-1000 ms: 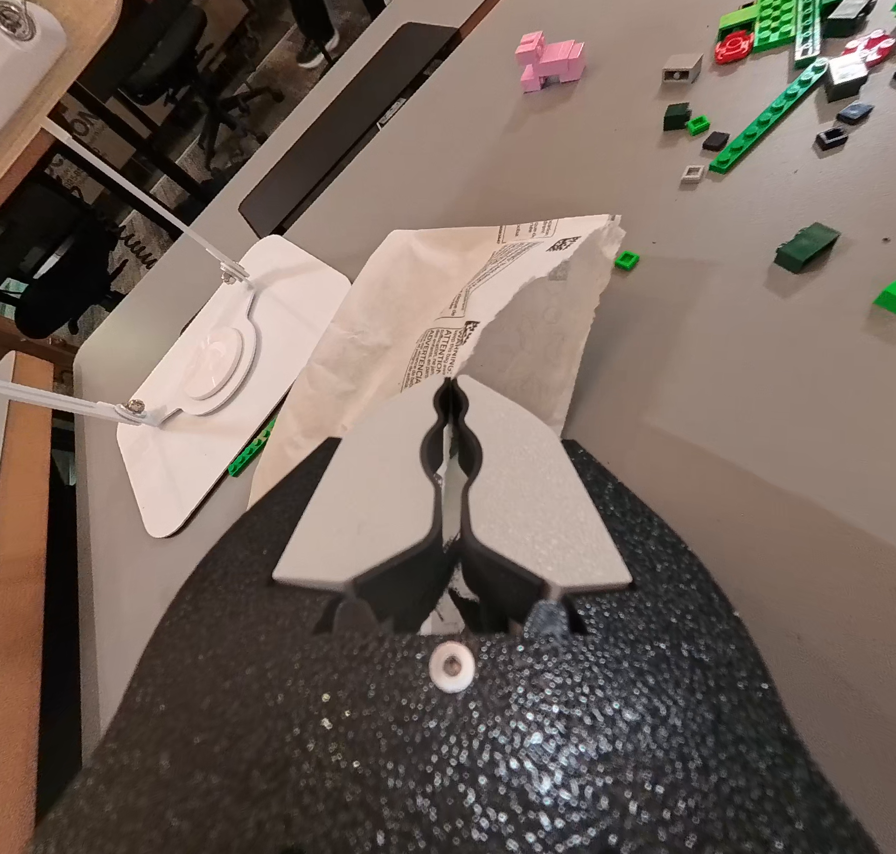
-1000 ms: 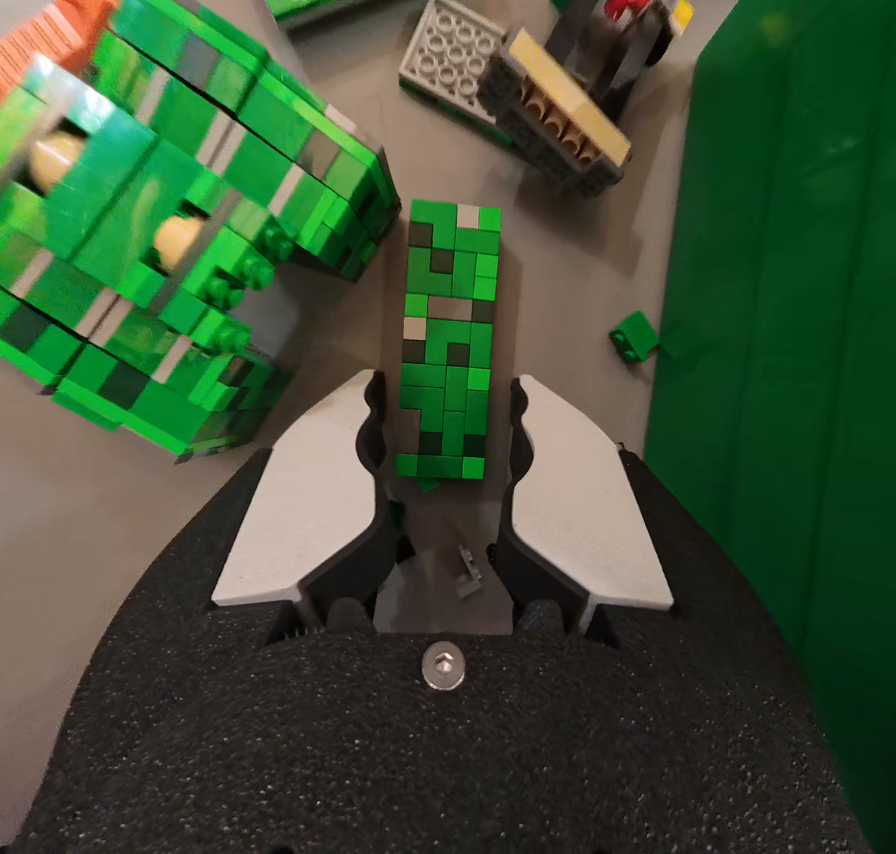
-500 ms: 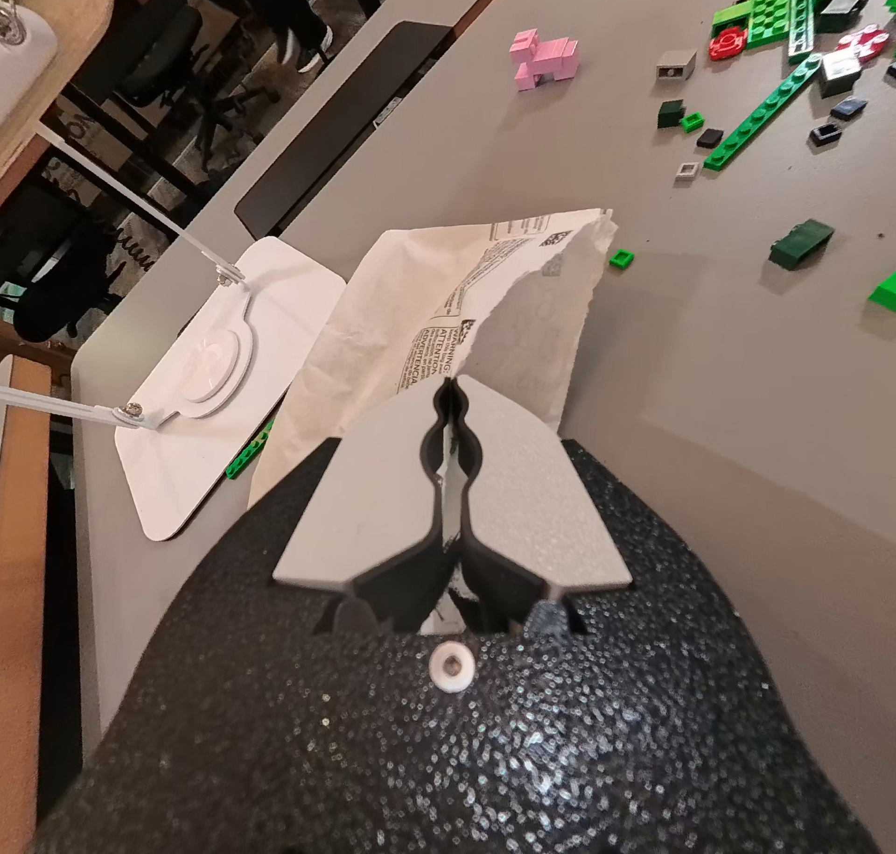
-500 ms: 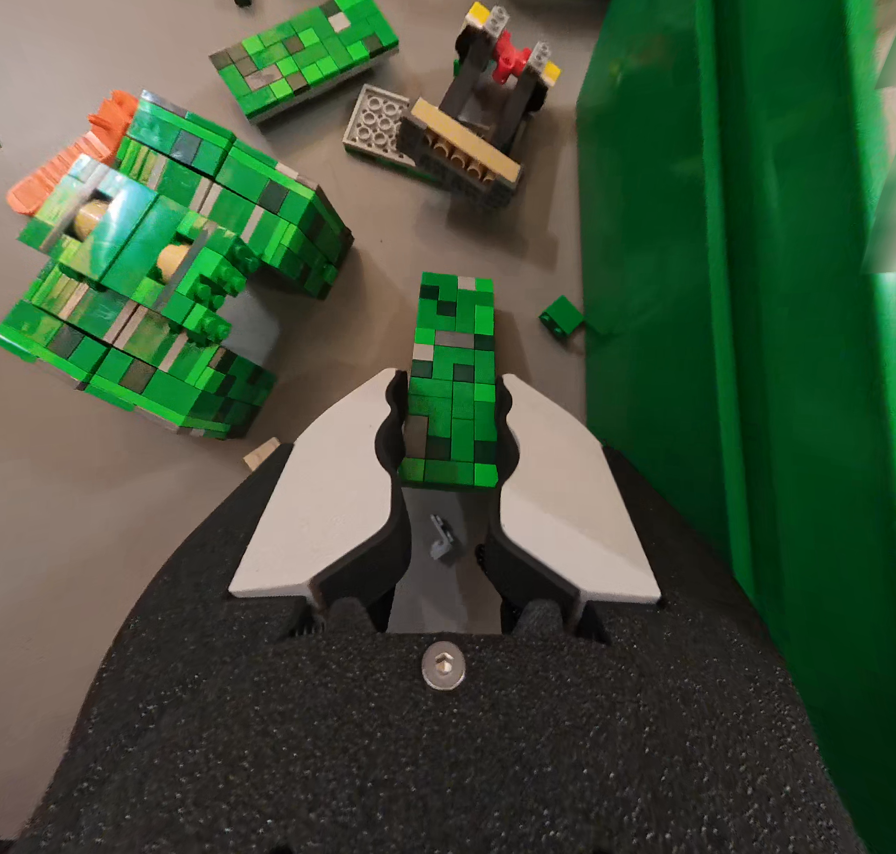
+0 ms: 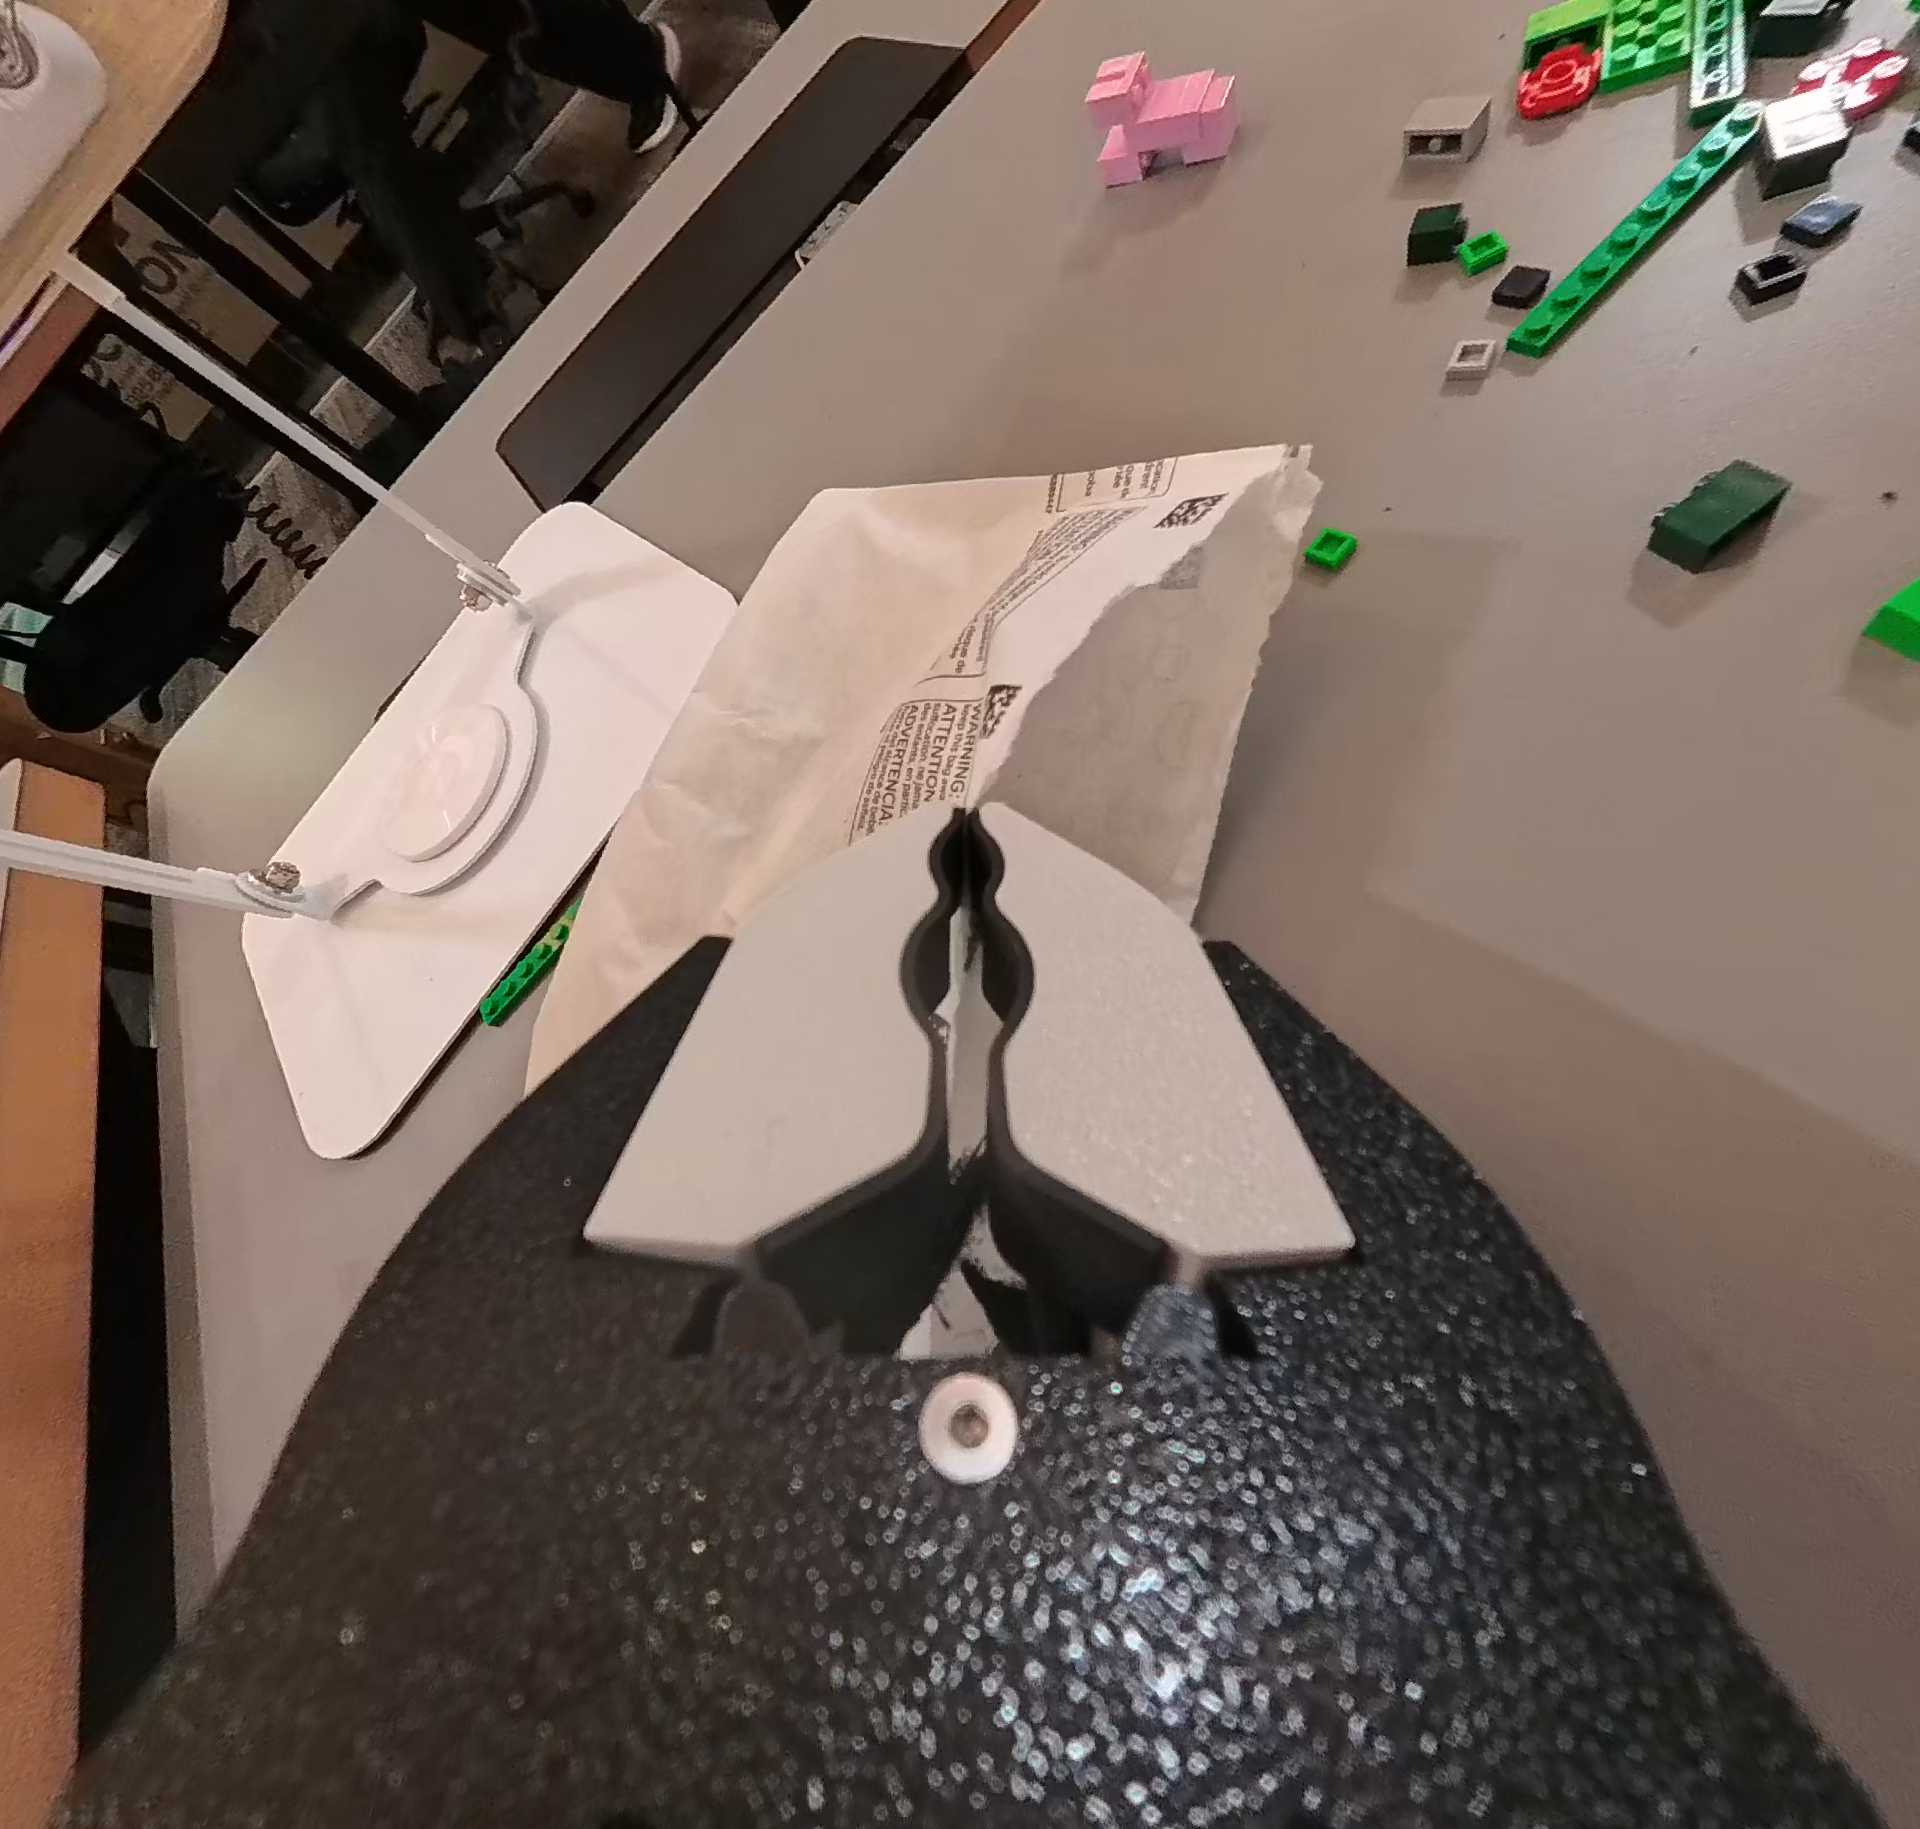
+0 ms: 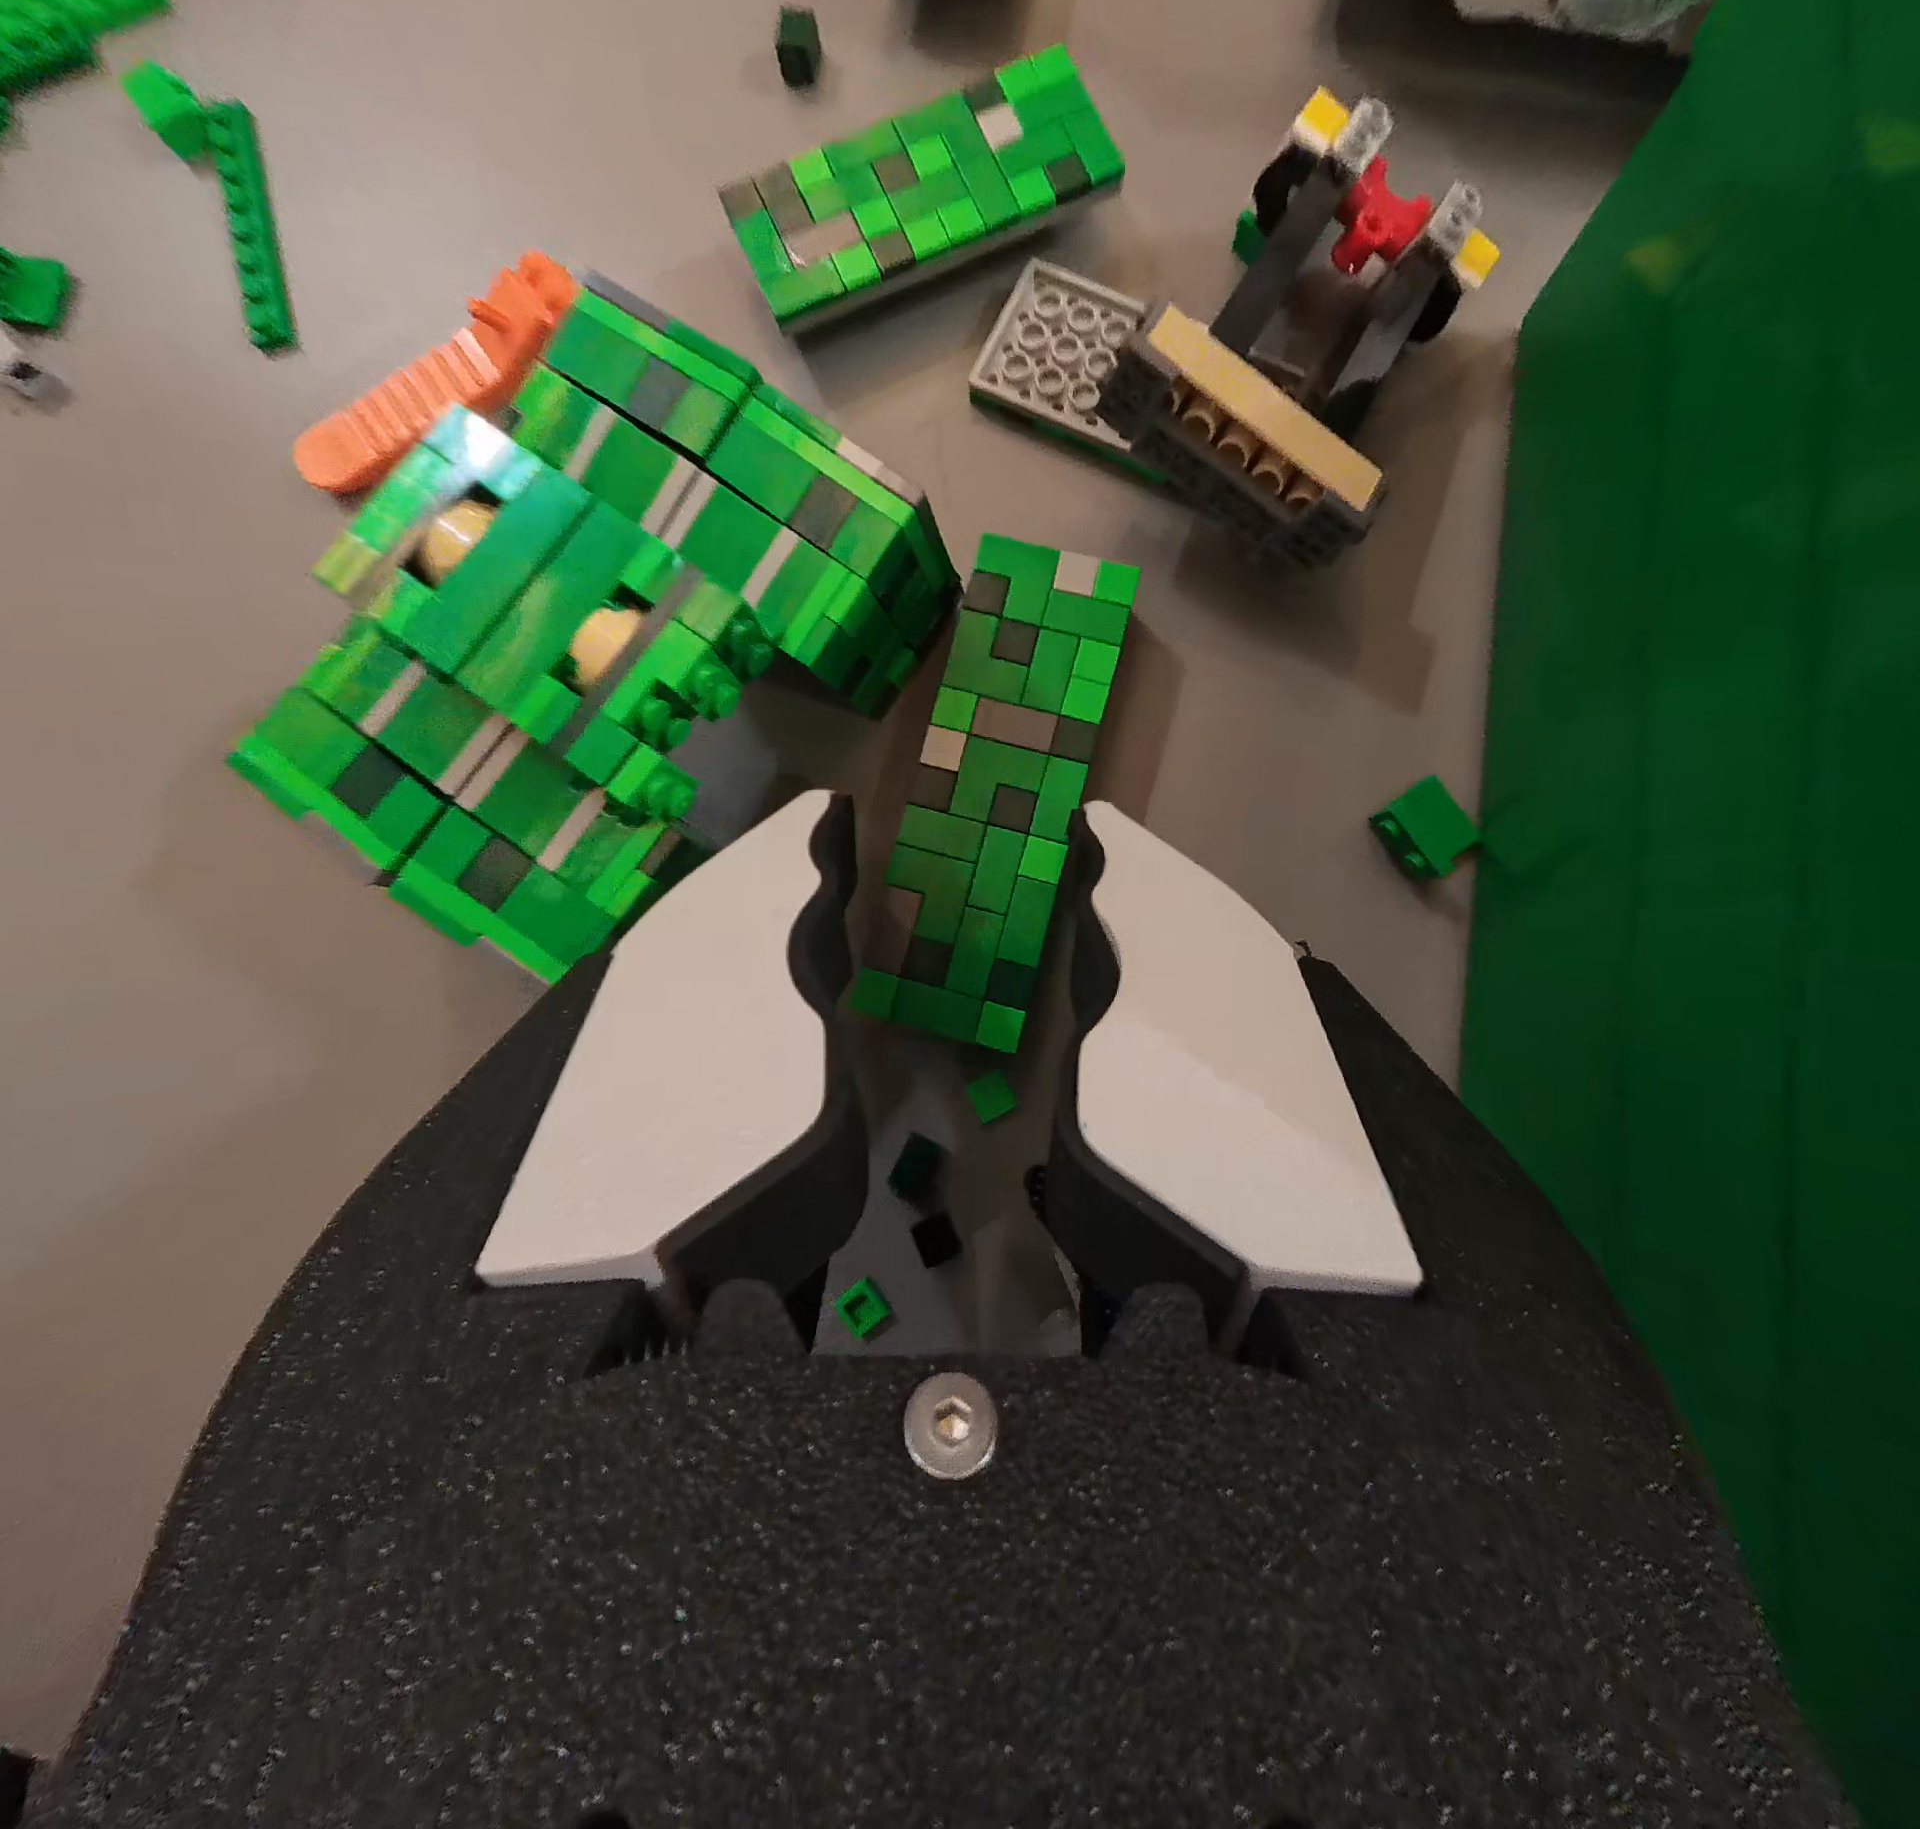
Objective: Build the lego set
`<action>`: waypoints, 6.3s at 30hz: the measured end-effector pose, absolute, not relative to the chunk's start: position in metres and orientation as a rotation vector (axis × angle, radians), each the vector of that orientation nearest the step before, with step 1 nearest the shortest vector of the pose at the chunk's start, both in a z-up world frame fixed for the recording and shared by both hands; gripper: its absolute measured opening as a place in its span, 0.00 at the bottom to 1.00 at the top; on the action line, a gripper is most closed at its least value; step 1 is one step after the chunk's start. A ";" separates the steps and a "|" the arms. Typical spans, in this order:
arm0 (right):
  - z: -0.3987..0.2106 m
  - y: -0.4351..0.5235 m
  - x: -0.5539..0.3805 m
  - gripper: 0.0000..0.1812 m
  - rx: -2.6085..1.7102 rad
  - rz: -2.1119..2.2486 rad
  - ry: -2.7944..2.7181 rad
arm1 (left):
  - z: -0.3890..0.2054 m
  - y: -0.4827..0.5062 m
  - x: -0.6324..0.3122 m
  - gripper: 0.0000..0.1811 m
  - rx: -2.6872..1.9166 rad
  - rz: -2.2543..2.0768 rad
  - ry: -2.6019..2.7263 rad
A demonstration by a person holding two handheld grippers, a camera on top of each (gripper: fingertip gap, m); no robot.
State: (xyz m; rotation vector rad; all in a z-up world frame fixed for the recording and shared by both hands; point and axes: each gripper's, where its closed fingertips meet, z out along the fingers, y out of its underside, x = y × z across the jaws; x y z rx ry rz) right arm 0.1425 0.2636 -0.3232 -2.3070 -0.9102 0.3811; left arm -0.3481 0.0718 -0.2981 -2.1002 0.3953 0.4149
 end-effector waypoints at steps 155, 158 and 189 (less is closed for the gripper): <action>-0.244 0.200 -0.117 0.18 -1.462 0.645 -1.153 | -0.279 0.067 -0.350 0.00 -2.015 0.415 0.350; -0.238 0.211 -0.103 0.19 -1.470 0.676 -1.075 | -0.279 0.067 -0.355 0.00 -2.019 0.414 0.317; -0.338 0.119 -0.140 0.14 -1.553 0.720 -1.916 | -0.283 0.068 -0.352 0.00 -2.035 0.412 0.356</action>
